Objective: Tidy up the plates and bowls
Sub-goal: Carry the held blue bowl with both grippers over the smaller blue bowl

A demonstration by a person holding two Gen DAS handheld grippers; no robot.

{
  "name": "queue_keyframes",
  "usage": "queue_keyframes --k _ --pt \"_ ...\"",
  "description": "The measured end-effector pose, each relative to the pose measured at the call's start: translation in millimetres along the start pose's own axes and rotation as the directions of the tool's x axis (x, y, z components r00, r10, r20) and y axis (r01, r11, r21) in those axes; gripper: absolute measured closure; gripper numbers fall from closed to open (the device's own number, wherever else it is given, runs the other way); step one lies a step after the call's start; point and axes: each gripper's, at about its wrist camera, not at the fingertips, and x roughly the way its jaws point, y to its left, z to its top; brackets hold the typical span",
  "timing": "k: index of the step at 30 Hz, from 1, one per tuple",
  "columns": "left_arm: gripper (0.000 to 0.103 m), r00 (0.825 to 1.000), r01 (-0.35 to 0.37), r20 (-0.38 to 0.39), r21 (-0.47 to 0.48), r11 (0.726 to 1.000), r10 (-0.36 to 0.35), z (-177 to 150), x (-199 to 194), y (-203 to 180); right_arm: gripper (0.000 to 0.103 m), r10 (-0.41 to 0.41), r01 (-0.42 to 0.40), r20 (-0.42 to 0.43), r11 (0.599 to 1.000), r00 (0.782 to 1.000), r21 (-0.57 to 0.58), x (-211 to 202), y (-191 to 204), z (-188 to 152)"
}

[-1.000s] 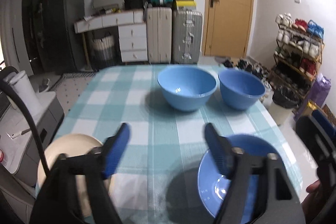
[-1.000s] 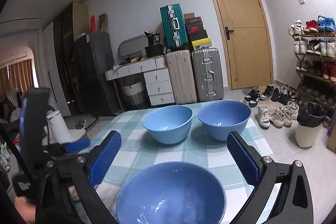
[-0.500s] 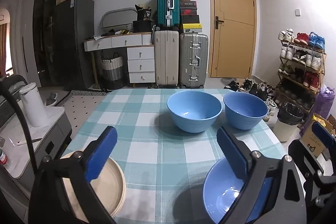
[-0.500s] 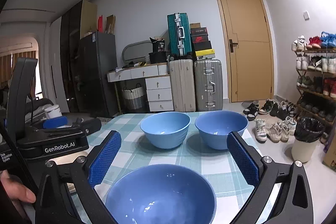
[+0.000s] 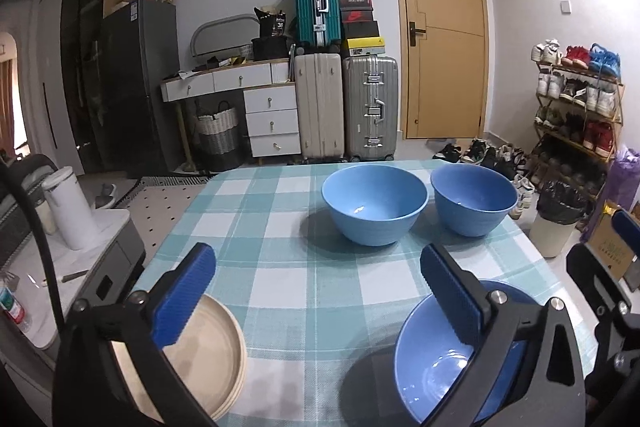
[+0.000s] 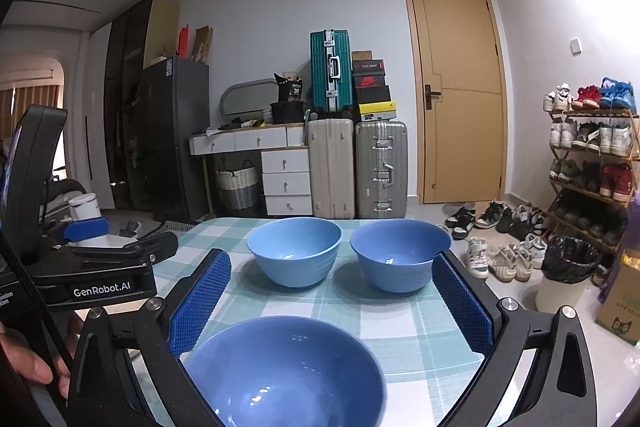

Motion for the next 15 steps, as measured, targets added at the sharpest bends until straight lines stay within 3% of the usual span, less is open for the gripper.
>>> queue_keyframes --k 15 --pt "0.000 0.999 -0.007 -0.033 -0.003 1.000 0.006 -2.3 5.5 3.9 0.001 0.017 -0.016 -0.050 0.999 0.999 0.029 10.0 -5.3 -1.3"
